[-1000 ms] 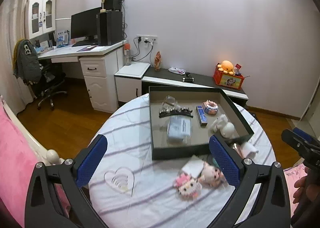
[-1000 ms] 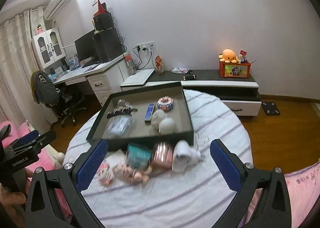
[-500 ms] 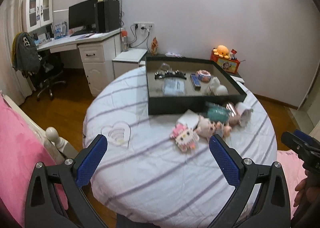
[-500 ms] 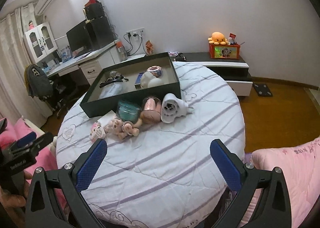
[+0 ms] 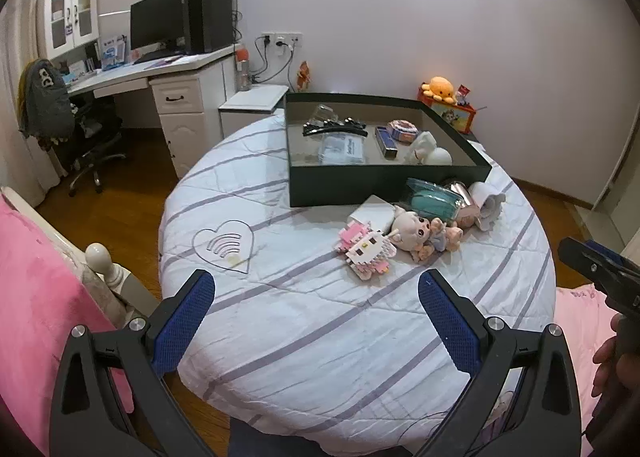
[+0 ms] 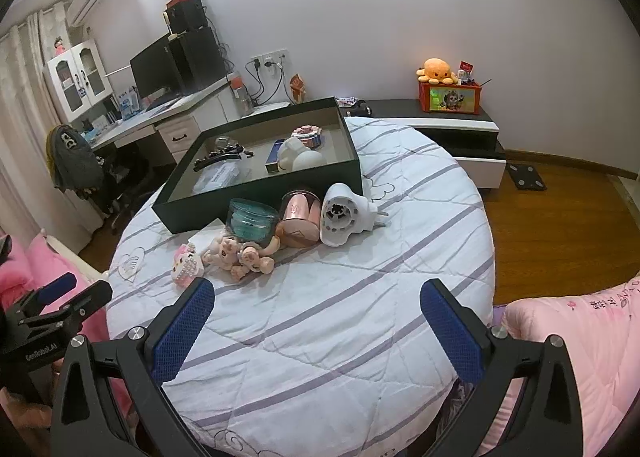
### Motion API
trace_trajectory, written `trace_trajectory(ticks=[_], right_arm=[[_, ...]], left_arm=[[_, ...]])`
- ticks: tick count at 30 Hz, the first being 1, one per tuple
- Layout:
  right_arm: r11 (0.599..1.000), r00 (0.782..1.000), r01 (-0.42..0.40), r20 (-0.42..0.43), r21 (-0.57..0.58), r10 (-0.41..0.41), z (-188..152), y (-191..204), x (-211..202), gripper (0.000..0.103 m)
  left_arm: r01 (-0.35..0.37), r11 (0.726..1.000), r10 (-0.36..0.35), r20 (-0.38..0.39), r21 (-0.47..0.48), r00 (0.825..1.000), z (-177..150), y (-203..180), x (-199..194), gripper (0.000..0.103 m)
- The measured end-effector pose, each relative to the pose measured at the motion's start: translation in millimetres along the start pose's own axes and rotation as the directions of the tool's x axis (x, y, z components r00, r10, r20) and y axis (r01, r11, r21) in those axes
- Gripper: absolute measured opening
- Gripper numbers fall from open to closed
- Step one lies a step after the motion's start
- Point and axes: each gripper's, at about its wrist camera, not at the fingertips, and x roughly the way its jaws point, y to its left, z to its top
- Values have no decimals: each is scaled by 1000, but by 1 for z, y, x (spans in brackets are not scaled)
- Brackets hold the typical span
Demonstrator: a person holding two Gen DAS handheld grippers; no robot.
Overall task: Organize rigid objects
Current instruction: 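Withdraw both tools from the box back toward the remaining items, then grasp the white hair dryer with the right gripper while the left grasps the pink block figure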
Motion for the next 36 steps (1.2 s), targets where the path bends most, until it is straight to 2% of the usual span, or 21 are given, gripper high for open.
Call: trace_trajectory(ticks=[11, 17, 26, 28, 33, 35, 36], right_arm=[[999, 999, 28, -36, 22, -28, 14, -14, 34, 103], [998, 997, 44, -62, 42, -41, 26, -24, 63, 103], [996, 995, 38, -90, 87, -30, 47, -38, 107, 103], [995, 995, 33, -100, 89, -23, 49, -39, 118, 103], [995, 993, 37, -114, 94, -26, 50, -47, 132, 103], [994, 992, 32, -122, 105, -19, 48, -51, 134, 95], [994, 992, 25, -127, 107, -11, 48, -52, 135, 94]], left_arm=[[27, 999, -25, -71, 19, 997, 4, -17, 46, 103], [5, 999, 0, -116, 47, 993, 7, -25, 80, 103], [10, 998, 4, -217, 61, 976, 3, -29, 132, 103], [2, 997, 14, -206, 75, 979, 2, -31, 135, 103], [29, 997, -15, -200, 68, 980, 6, -28, 137, 101], [35, 997, -21, -195, 70, 981, 8, -27, 137, 99], [36, 997, -22, -192, 72, 981, 8, -27, 136, 96]])
